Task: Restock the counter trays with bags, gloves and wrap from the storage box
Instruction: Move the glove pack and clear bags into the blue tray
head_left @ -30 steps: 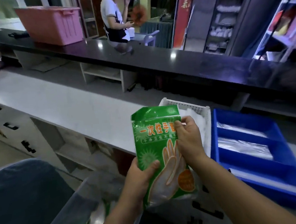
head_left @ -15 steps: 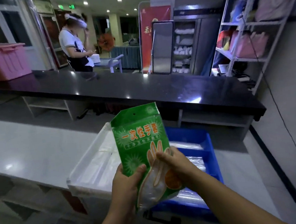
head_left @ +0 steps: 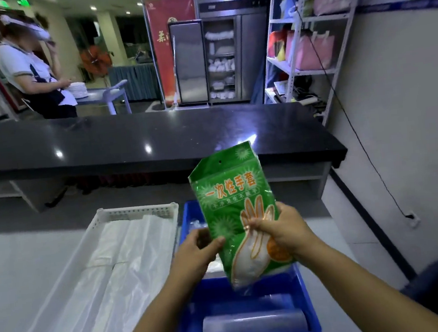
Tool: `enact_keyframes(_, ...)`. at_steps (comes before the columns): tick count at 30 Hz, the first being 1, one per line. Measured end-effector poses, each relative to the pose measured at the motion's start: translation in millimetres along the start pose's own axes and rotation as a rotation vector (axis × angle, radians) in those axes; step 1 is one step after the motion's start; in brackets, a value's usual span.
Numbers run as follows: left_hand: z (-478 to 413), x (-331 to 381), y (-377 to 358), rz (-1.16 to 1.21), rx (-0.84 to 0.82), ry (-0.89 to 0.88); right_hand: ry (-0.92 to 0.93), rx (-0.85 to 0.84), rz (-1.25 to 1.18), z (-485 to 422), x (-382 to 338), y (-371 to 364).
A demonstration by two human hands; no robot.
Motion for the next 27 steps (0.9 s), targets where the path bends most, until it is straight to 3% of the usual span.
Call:
enact_keyframes(6, -94.1, -16.3, -9.2, -0.542, -0.027, -0.152, 0.044, 0.277, 0.368, -21.7, -2.2, 69.8)
enact_keyframes(14, -184.9, -56.9, -61.3, -1.171, -0.554, -0.202, 0.019, 0.477, 0.482, -24.2, 3.4, 106.3)
enact_keyframes(17, -194.7, -67.2, -70.5, -1.252, -0.619, -0.192, 0.037, 0.516, 0.511, -23.6, 1.1, 110.5)
enact_keyframes(27, -187.9, -59.4, -66.3, -1.191, -0.517, -0.179, 0.003, 0.439, 0.512, -47.4, 9.5, 101.8)
Point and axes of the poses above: each hand's wrist, its own z-axis away from the middle knuckle, its own y-axis out of the back of the hand, x = y × z, the point moved 5 cm from there along -z, towards the middle knuckle
